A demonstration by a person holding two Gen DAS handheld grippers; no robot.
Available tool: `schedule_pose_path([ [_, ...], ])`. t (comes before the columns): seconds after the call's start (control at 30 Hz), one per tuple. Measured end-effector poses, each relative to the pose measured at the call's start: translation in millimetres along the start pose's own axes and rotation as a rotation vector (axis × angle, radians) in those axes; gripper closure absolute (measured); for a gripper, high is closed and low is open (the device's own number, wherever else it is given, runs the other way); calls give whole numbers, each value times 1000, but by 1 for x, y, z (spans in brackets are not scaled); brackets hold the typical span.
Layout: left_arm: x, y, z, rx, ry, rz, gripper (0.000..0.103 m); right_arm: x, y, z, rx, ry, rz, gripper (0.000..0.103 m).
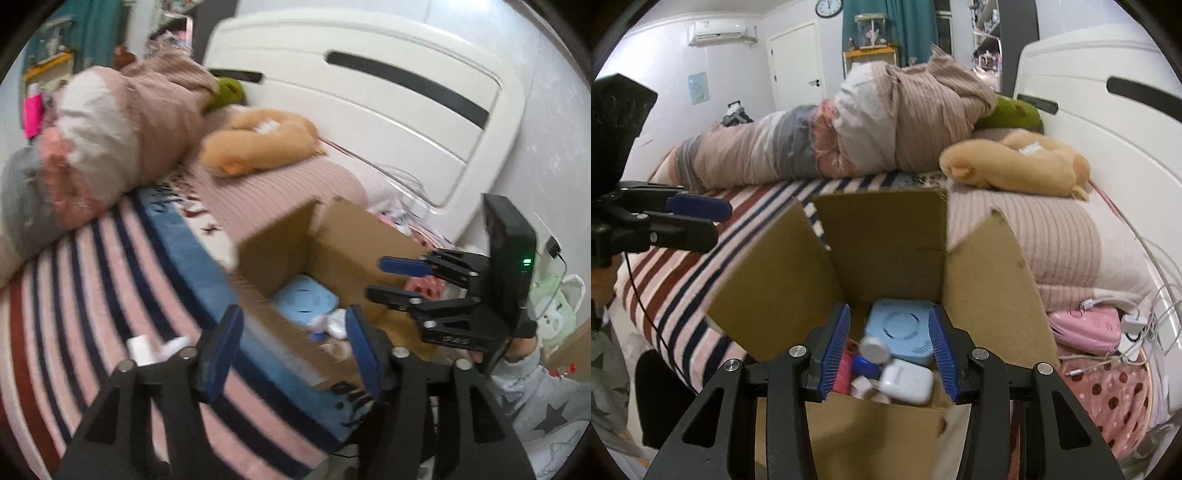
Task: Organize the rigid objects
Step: 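Move both tools back to the last two white items, then grasp the white rectangular box with the left tool while the right grasps the small white bottle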
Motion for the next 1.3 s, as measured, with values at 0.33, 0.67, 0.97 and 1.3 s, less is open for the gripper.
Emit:
schedule_pose_path([
  [0.33,-122,-51,43,80,128,133,45,-127,53,-10,54,141,89,63],
  [0.67,-199,-110,-26,-35,134,277,45,-195,20,-130,-127,162,34,48],
  [0.97,-226,-125,-95,-128,144,294,45,-151,-3,-218,-201,81,-128,37],
  [1.3,-226,-122,-108,-111,108,279,45,-147,10,-241,-161,69,-94,44],
])
Point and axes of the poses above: each gripper's, at about its wrist camera, not at the fingertips, and z roughly against the way its jaws point, x to its right, y to its top, the point moved 9 cm from there along -z, roughly the way its jaws point, and after that the axes turned 5 degrees about z, right-handed, at the moved point
